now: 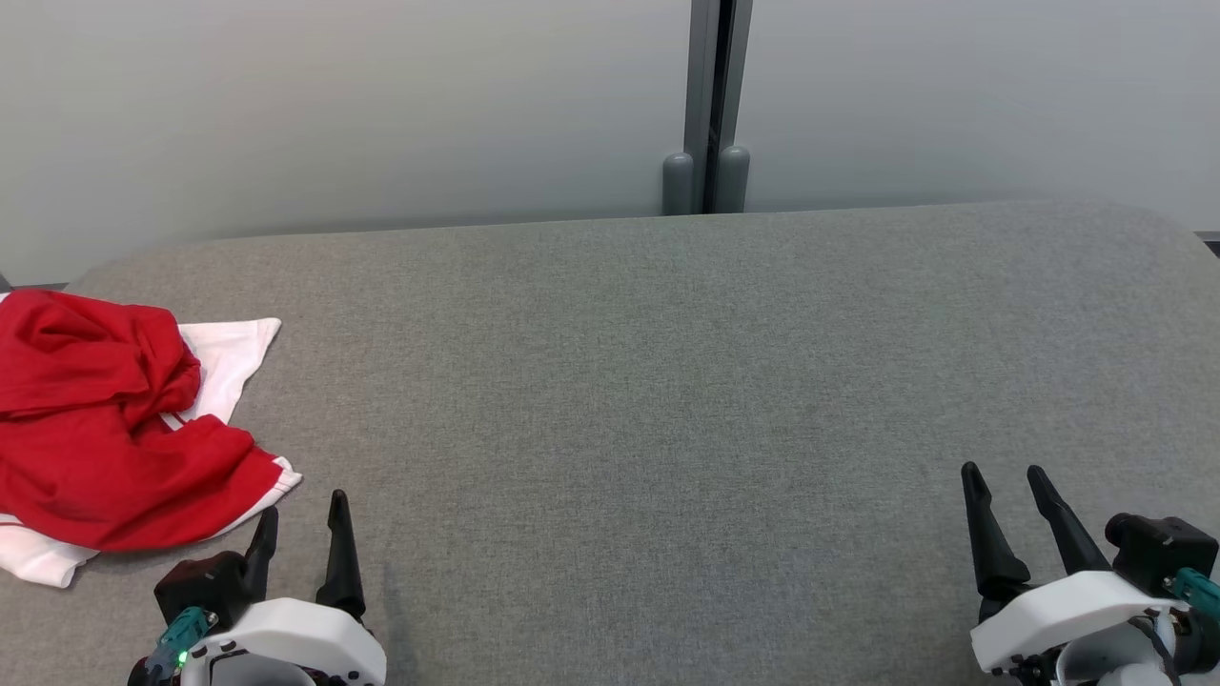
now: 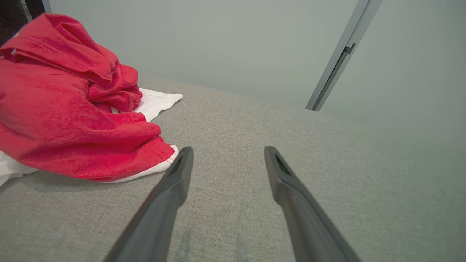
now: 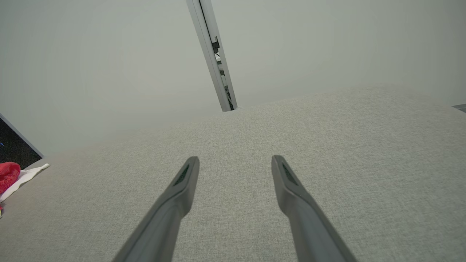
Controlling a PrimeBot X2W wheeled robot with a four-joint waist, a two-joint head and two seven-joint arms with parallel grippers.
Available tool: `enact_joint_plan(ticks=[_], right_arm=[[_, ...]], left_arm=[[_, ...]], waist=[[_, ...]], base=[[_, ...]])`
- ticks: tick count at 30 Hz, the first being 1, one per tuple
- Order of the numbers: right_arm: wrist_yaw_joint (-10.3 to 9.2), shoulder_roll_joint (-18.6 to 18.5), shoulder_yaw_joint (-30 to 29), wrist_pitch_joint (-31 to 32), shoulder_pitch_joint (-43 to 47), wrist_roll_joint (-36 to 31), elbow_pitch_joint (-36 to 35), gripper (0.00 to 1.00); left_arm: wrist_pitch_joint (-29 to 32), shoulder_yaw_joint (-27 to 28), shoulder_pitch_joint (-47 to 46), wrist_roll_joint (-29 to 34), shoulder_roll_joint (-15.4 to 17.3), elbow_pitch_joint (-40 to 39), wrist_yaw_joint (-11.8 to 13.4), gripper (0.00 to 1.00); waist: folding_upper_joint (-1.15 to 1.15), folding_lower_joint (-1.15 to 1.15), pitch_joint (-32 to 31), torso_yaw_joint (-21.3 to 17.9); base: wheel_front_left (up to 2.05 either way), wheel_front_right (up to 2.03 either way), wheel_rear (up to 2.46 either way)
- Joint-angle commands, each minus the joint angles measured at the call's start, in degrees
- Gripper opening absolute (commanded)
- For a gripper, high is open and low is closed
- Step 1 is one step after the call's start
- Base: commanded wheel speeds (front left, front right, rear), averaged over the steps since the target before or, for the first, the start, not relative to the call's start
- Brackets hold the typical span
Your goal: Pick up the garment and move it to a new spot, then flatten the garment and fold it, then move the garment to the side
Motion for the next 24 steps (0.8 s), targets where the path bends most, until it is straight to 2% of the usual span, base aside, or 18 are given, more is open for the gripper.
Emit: enact_joint_plan(ticks=[1,24], right_arm=[[0.10,-0.7,0.1,-0.7,-0.7,-1.7,0.0,1.00],[0.11,-0.7,0.0,-3.4,-1.0,-13.9,0.9,1.00]], left_arm=[[-0.5,0.0,-0.9,1.7,0.4,0.0,0.5,1.00],[-3.1,-1.2,-1.5,12.6,0.6,1.8,2.9,1.00]], waist=[[0.00,0.00,0.1,0.1],[0.00,0.00,1.0,0.8]], base=[[0.00,0.00,0.00],[0.00,0.00,0.00]])
